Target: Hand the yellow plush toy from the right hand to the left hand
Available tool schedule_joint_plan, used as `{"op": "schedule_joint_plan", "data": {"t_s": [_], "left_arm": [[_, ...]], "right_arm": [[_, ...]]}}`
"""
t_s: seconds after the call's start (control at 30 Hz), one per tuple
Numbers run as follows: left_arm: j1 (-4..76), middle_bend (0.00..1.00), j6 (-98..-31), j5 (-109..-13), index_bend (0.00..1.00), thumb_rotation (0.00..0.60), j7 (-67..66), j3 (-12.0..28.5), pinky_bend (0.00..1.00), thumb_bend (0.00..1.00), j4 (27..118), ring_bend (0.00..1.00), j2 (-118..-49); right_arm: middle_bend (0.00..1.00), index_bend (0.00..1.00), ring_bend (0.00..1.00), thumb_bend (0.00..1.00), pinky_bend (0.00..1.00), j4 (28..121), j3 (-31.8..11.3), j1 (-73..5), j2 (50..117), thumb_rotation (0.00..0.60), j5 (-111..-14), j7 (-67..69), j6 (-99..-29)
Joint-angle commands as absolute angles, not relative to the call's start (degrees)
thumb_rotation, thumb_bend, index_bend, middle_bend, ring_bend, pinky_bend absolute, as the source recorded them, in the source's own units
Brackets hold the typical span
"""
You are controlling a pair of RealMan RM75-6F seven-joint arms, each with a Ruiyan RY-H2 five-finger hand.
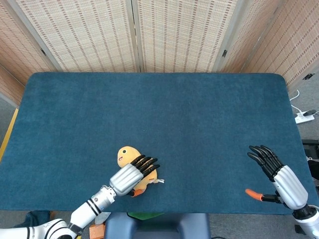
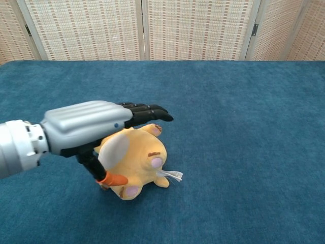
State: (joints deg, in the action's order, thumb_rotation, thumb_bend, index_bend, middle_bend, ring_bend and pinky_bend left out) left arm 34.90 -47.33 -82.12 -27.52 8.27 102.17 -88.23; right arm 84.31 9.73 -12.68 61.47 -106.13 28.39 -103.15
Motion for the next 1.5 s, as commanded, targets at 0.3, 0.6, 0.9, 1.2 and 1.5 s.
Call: {"op": "schedule_joint_plan", "data": {"t_s": [0.3, 0.6, 0.9, 1.2, 1.5], "left_arm": [[36.7, 0.5, -56.9, -82.4, 0.48, 0.6, -28.5, 8.1, 0.83, 0.45, 89.1, 0.48, -99.2], [32.2, 0.85, -68.0, -88.3, 0.76, 0.6, -28.9, 5.0, 1.0, 0.7, 91.1, 0.77, -94.3], [27.6, 0.86, -77.1, -93.4, 0.77, 0.6, -25.5, 3.3, 1.0, 0.71, 93.9, 0.77, -83.4], [25.4, 0.86, -71.1, -83.0, 0.76, 0.6, -16.7, 3.1, 1.0, 0.7, 84.3, 0.77, -81.3], [26.3, 0.31, -63.2, -80.7, 0.05, 0.6, -0.5, 2.3, 0.58, 0.39, 76.6, 0.43, -83.7]], "right_arm": [[0.0, 0.0, 0.0, 0.04, 0.0, 83.6, 8.1, -11.2, 61.4, 0.6, -107.4, 29.7, -104.0], [0.0, 0.0, 0.0, 0.04, 0.0, 84.0, 8.1, -11.4, 61.4, 0.6, -108.9, 30.4, -102.1], [0.0, 0.0, 0.0, 0.04, 0.0, 85.8, 8.1, -11.8, 62.0, 0.6, -109.2, 27.2, -98.6], [0.0, 0.0, 0.0, 0.05, 0.0, 87.6, 8.1, -11.4, 62.4, 0.6, -109.5, 24.1, -96.6], [0.0, 0.0, 0.0, 0.06, 0.0, 88.5, 7.0, -11.1, 62.8, 0.6, -107.6, 22.4, -95.1]]}}
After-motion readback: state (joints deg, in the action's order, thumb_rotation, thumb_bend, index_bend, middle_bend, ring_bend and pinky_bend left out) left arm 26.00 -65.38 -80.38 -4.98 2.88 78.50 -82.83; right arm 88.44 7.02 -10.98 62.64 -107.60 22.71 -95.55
